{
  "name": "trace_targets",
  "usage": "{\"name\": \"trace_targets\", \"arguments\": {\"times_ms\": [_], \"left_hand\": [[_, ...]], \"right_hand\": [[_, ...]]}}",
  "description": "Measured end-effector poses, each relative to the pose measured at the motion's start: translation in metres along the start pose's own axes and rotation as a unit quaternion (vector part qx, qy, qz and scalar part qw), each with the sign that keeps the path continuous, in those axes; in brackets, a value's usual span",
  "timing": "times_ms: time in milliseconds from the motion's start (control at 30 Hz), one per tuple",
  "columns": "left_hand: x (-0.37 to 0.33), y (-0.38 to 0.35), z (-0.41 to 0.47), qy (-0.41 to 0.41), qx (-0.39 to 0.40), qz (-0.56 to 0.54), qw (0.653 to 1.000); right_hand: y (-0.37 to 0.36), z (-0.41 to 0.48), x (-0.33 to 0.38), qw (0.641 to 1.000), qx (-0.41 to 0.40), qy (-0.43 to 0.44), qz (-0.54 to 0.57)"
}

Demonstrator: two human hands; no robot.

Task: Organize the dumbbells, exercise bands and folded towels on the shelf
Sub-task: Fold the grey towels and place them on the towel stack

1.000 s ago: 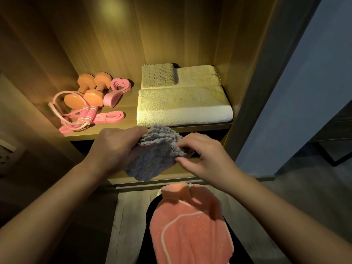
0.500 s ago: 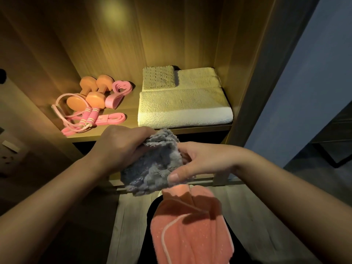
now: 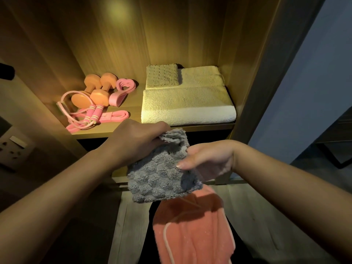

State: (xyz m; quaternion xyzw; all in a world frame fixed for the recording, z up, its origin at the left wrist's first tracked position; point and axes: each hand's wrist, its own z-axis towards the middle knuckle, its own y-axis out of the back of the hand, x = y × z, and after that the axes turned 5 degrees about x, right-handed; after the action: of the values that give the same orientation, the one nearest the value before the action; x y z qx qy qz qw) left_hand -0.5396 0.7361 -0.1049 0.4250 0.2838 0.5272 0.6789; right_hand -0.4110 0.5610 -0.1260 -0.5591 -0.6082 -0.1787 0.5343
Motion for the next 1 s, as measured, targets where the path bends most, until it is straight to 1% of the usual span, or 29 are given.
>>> {"name": "trace_targets", "arguments": {"times_ms": [133,233,300,367,400,433,467,500,533,567,600,633,700,767,867,933,1000], "left_hand": [[0.007,-0.006,-0.001,0.003,0.011,0.03,0.999],[0.007,-0.015,-0.002,0.015,0.028,0.017,0.999],[0.006,-0.02,-0.003,0.038,0.046,-0.001,0.998],[0.007,-0.025,-0.007,0.067,0.062,-0.013,0.996],[0.007,-0.026,-0.008,0.087,0.069,-0.027,0.993],[0.007,-0.026,-0.009,0.111,0.075,-0.045,0.99],[0.007,-0.026,-0.01,0.131,0.077,-0.06,0.987],[0.007,-0.025,-0.01,0.146,0.072,-0.068,0.984],[0.006,-0.024,-0.009,0.159,0.062,-0.076,0.982],[0.005,-0.024,-0.008,0.174,0.051,-0.089,0.979],[0.004,-0.024,-0.007,0.192,0.039,-0.108,0.975],[0.003,-0.024,-0.006,0.21,0.024,-0.129,0.969],[0.002,-0.025,-0.003,0.242,-0.008,-0.17,0.955],[0.0,-0.026,0.0,0.263,-0.041,-0.196,0.944],[-0.004,-0.024,0.003,0.284,-0.076,-0.204,0.934],[-0.008,-0.023,0.003,0.293,-0.09,-0.203,0.93],[-0.011,-0.024,0.0,0.305,-0.11,-0.204,0.923]], "right_hand": [[0.004,0.007,-0.01,0.999,-0.014,-0.031,-0.031],[0.002,0.005,-0.008,0.999,-0.03,-0.038,-0.008],[0.003,0.005,-0.008,0.995,-0.093,-0.041,-0.004],[0.004,0.002,-0.011,0.983,-0.152,-0.03,-0.098],[0.006,0.0,-0.014,0.971,-0.193,0.008,-0.139],[0.009,-0.002,-0.018,0.954,-0.248,0.067,-0.153],[0.013,-0.004,-0.023,0.933,-0.308,0.132,-0.13],[0.02,-0.006,-0.032,0.909,-0.362,0.191,-0.08],[0.027,-0.007,-0.043,0.884,-0.403,0.236,-0.009],[0.033,-0.005,-0.054,0.864,-0.426,0.26,0.062],[0.035,-0.003,-0.065,0.856,-0.424,0.267,0.129],[0.036,0.003,-0.075,0.857,-0.401,0.263,0.19],[0.03,0.018,-0.087,0.867,-0.324,0.262,0.273],[0.021,0.036,-0.087,0.861,-0.274,0.289,0.317],[0.009,0.059,-0.067,0.812,-0.27,0.358,0.373],[0.005,0.068,-0.053,0.78,-0.32,0.376,0.384],[0.006,0.071,-0.045,0.76,-0.422,0.365,0.334]]}}
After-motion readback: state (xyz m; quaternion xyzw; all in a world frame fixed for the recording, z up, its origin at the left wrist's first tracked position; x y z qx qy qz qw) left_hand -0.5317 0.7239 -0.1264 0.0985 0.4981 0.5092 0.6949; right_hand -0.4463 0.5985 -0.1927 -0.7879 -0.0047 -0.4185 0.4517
